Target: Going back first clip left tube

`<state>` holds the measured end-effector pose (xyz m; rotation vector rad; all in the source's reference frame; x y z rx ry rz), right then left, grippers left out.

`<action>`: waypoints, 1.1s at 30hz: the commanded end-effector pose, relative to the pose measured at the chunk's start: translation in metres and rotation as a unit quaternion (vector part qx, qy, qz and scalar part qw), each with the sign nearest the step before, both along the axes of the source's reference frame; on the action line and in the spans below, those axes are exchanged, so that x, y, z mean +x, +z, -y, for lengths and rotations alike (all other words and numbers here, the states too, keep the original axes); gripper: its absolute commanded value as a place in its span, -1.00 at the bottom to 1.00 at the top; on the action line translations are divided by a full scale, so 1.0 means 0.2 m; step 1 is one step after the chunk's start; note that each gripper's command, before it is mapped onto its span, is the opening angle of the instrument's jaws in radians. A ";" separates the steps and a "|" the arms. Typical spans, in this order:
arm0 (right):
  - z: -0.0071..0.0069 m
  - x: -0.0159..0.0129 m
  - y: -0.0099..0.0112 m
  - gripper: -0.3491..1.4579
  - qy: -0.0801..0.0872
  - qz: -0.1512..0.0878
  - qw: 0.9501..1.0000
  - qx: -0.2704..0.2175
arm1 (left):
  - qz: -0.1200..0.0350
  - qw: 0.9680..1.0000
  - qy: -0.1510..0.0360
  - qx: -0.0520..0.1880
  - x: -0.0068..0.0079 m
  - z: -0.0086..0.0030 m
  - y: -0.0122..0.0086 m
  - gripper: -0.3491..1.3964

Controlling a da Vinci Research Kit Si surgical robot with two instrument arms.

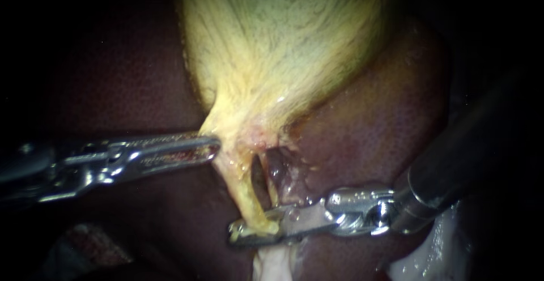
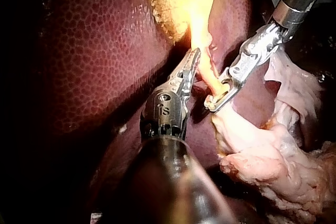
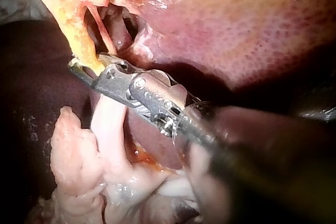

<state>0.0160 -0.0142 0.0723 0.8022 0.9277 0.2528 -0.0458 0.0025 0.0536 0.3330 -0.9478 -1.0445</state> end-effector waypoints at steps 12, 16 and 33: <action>0.000 0.001 0.001 -0.80 0.001 -0.001 1.000 0.000 | 0.000 1.000 0.000 0.000 0.000 0.000 0.000 -0.65; 0.000 0.002 0.001 -0.23 0.010 -0.012 1.000 0.002 | 0.000 1.000 0.000 0.000 0.000 0.000 0.000 -0.65; -0.007 0.006 0.002 0.05 0.002 -0.080 0.985 -0.151 | 0.000 1.000 0.000 0.000 0.001 0.002 -0.003 -0.65</action>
